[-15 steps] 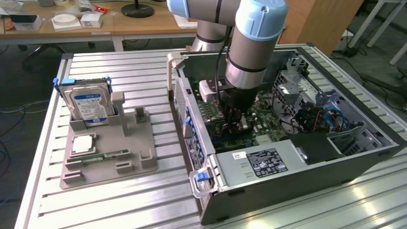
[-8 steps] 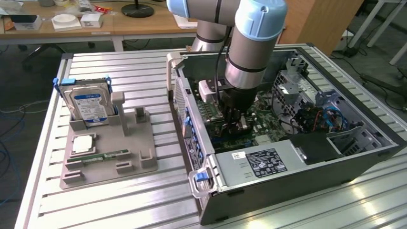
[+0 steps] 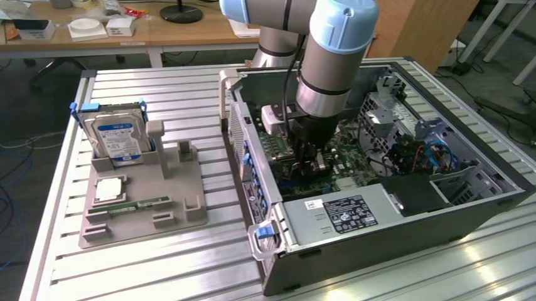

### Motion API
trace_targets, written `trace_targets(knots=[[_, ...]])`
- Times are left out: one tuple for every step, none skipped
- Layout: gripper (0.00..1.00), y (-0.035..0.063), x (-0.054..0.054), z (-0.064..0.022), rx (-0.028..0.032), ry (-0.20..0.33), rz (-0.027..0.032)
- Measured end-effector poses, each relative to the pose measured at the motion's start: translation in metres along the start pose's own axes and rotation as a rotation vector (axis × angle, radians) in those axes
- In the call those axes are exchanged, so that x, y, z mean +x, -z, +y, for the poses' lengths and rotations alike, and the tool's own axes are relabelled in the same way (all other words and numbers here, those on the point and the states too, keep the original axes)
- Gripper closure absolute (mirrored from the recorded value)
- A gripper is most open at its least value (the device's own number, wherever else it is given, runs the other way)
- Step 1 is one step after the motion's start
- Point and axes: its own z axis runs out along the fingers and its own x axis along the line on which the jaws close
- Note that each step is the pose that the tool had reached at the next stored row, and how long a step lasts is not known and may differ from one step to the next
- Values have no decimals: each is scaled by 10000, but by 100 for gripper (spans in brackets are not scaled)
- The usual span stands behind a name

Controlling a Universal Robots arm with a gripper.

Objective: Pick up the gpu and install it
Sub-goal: 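Insert the gpu into the slot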

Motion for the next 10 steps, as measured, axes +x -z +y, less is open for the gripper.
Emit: trace_targets(knots=[[73,0,0,0,-5,1,-3],[73,0,0,1,-11,1,-6],[73,0,-1,1,-13,0,-7],[73,0,-1,1,-12,0,-6],[73,0,-1,1,-11,0,-6],[73,0,-1,1,-12,0,-6],[73,0,-1,1,-12,0,-7],[73,0,-1,1,-12,0,-7],[73,0,-1,1,-12,0,-7],[73,0,-1,1,-12,0,-7]])
